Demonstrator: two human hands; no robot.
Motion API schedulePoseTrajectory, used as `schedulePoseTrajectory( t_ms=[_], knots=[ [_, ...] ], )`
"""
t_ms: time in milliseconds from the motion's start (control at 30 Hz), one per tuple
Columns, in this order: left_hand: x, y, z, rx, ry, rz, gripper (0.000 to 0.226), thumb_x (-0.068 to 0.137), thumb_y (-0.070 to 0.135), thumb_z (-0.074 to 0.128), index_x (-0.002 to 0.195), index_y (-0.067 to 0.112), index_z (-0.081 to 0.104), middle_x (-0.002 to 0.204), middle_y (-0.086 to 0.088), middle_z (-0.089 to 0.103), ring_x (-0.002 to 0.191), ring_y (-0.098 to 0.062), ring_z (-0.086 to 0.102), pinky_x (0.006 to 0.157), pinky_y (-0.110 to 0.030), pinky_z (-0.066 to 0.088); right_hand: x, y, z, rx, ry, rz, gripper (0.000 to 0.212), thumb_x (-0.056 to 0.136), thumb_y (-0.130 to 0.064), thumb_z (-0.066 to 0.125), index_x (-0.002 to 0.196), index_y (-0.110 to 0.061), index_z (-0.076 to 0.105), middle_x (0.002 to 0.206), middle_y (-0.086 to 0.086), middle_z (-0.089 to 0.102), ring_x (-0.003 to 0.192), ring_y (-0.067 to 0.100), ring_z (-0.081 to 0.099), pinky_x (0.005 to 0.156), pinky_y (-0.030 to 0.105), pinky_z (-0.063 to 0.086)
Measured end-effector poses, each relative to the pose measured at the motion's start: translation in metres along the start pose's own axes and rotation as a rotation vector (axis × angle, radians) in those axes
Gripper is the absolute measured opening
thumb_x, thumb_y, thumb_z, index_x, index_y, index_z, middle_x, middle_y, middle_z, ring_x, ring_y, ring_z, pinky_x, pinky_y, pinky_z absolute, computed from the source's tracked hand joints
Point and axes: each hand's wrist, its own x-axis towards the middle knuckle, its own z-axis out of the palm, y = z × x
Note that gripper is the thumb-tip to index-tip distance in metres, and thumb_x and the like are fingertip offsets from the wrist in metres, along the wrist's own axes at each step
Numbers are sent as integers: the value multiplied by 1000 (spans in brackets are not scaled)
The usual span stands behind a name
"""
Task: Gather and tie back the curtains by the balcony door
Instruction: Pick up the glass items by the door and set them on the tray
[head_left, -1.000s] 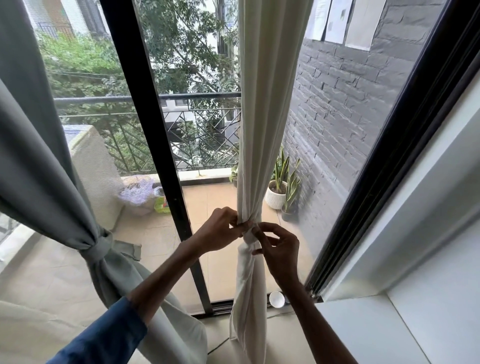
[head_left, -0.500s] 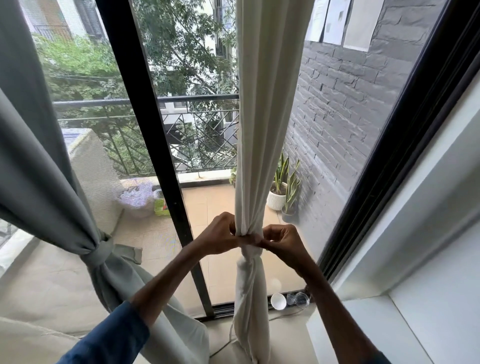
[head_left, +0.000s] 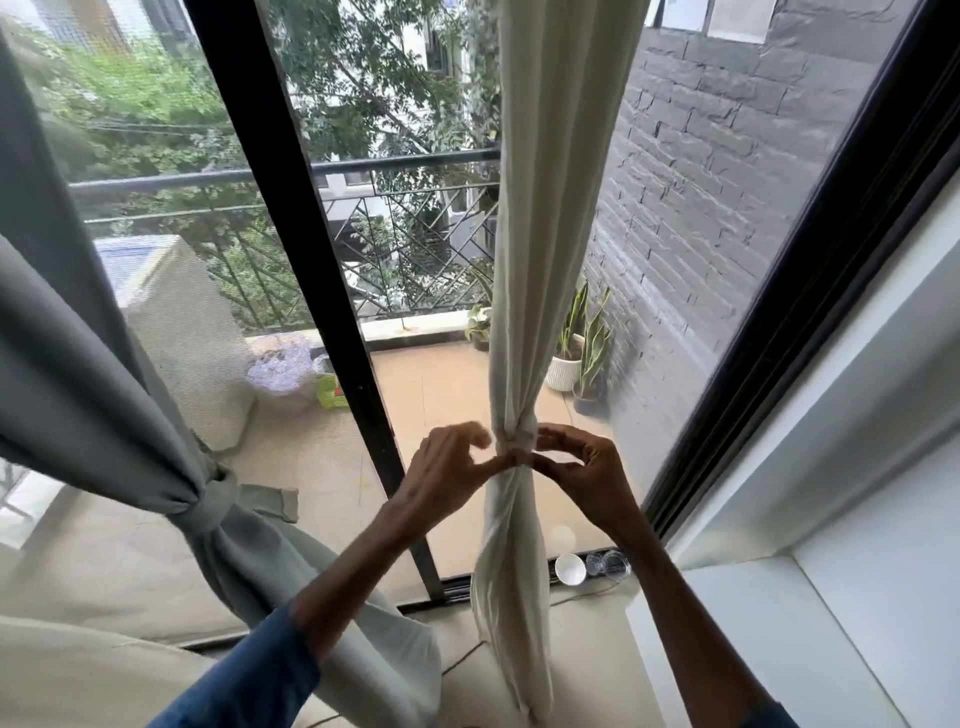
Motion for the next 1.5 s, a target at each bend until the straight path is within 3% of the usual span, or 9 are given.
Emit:
schedulePoseTrajectory(
  t_ms=[100,200,333,433,567,867,1067,1300,1500],
  knots=[
    [-19,-5,24,258,-216,-245,71,87,78,43,61,16,66,51,5,58,43,-8,50,47,-25,38,-11,28,0,-5,84,52,36,77,-20,86,110,-13,75,101,-1,78,97,20,74,74,35,62],
    [-40,-5,70,118,-562,-295,50,100,53,42,90,17,74,69,-1,72,57,-13,67,57,-27,54,-27,59,-1,-8,176,171,24,83,-15,82,106,-11,76,96,-2,79,92,19,75,65,33,60],
    [-52,0,132,-12,-737,-181,42,100,45,45,101,10,67,96,-10,73,90,-27,70,79,-32,55,-49,98,-9,13,277,359,17,87,-13,79,103,-10,77,88,1,79,82,18,73,64,27,57],
    [-41,15,169,-78,-729,-33,29,98,38,50,112,15,61,105,-7,72,93,-26,68,81,-33,53,-71,118,-24,9,360,447,18,84,-7,77,101,-2,76,87,9,78,77,21,72,67,25,57],
    [-23,31,215,-82,-741,50,14,92,16,57,99,7,65,96,-10,72,90,-28,67,76,-32,49,-104,145,-52,-67,499,571,16,82,-4,72,94,-13,79,82,2,79,76,20,75,71,36,63],
    [32,29,317,74,-901,-136,23,82,30,49,76,10,60,81,-11,72,78,-31,69,71,-41,57,-113,201,-116,-14,579,798,18,92,-3,63,89,-17,75,86,6,78,75,21,75,65,38,60],
    [65,0,403,145,-932,-375,24,76,20,51,76,4,68,71,-13,72,71,-28,71,67,-39,59,-108,293,-167,5,517,974,16,94,-5,61,93,-12,76,79,-1,77,64,13,73,54,25,56],
    [63,-73,506,170,-939,-593,26,73,32,51,77,16,72,84,-7,76,76,-27,73,68,-42,62,-87,409,-171,4,397,1128,16,88,-4,63,92,-14,75,75,-2,77,60,8,72,54,19,53],
    [73,-128,606,241,-934,-597,32,74,38,45,84,21,70,88,-5,74,82,-25,71,76,-39,59,-61,539,-146,81,377,1189,19,90,-22,63,75,-17,73,68,-3,76,66,18,74,61,36,61]
  ],
)
